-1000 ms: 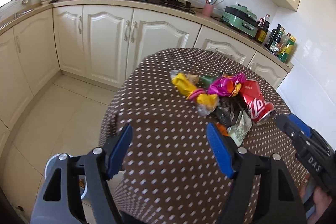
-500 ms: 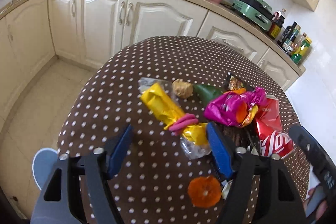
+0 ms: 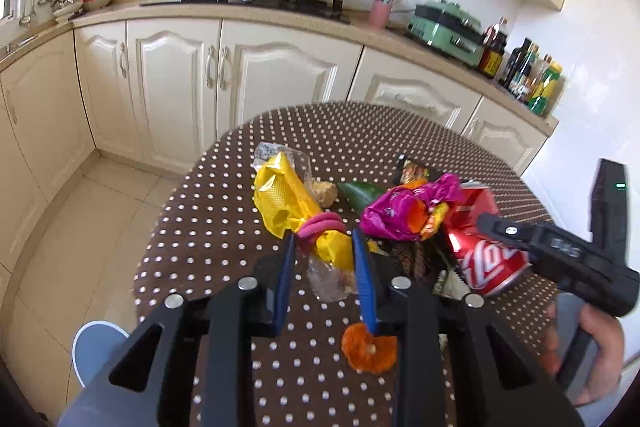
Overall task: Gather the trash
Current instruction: 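Grasp the red Coca-Cola can with the right gripper while the left gripper grasps the yellow wrapper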
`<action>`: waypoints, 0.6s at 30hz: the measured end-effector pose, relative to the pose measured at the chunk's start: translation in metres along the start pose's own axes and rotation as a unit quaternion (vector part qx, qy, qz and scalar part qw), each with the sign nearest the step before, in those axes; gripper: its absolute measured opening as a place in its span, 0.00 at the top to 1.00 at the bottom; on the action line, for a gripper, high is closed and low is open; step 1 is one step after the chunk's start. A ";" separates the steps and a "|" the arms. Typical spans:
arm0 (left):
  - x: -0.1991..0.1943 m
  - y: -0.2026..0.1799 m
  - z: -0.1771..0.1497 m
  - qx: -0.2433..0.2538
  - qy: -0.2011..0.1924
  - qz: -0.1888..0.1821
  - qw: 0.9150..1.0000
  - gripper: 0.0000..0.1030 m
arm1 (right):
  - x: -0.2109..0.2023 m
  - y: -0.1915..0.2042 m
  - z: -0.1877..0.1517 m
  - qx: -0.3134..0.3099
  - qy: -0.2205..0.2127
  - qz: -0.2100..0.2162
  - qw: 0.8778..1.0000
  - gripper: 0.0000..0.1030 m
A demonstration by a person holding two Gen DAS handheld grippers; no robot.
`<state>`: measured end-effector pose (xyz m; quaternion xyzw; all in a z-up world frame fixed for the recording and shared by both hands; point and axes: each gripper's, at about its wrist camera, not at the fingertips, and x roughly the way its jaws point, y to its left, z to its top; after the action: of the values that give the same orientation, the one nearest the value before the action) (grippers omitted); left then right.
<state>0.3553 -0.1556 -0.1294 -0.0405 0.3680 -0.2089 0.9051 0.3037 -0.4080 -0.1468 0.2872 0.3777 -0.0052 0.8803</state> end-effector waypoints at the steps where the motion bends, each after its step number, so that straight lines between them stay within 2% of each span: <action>1: -0.006 0.000 -0.001 0.002 -0.004 -0.002 1.000 0.73 | 0.000 0.000 0.000 -0.001 0.002 0.003 1.000 0.35; 4: -0.018 -0.001 -0.002 0.006 -0.012 -0.008 1.000 0.73 | 0.002 0.009 -0.001 -0.008 0.006 0.019 1.000 0.53; 6: -0.025 -0.001 -0.004 0.011 -0.015 -0.010 1.000 0.73 | -0.002 0.020 -0.003 -0.017 -0.006 0.019 1.000 0.63; 10: -0.038 0.001 -0.011 0.014 -0.019 -0.014 1.000 0.74 | -0.029 0.040 -0.015 -0.060 -0.065 0.003 0.996 0.73; 14: -0.051 0.003 -0.018 0.017 -0.023 -0.024 0.999 0.74 | -0.048 0.064 -0.037 -0.108 -0.095 -0.021 0.989 0.77; 18: -0.067 0.006 -0.029 0.023 -0.029 -0.032 0.999 0.74 | -0.065 0.078 -0.053 -0.128 -0.126 -0.032 0.983 0.81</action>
<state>0.2946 -0.1205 -0.1083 -0.0373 0.3356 -0.2445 0.9090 0.2396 -0.3299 -0.0931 0.1570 0.2707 -0.0212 0.9495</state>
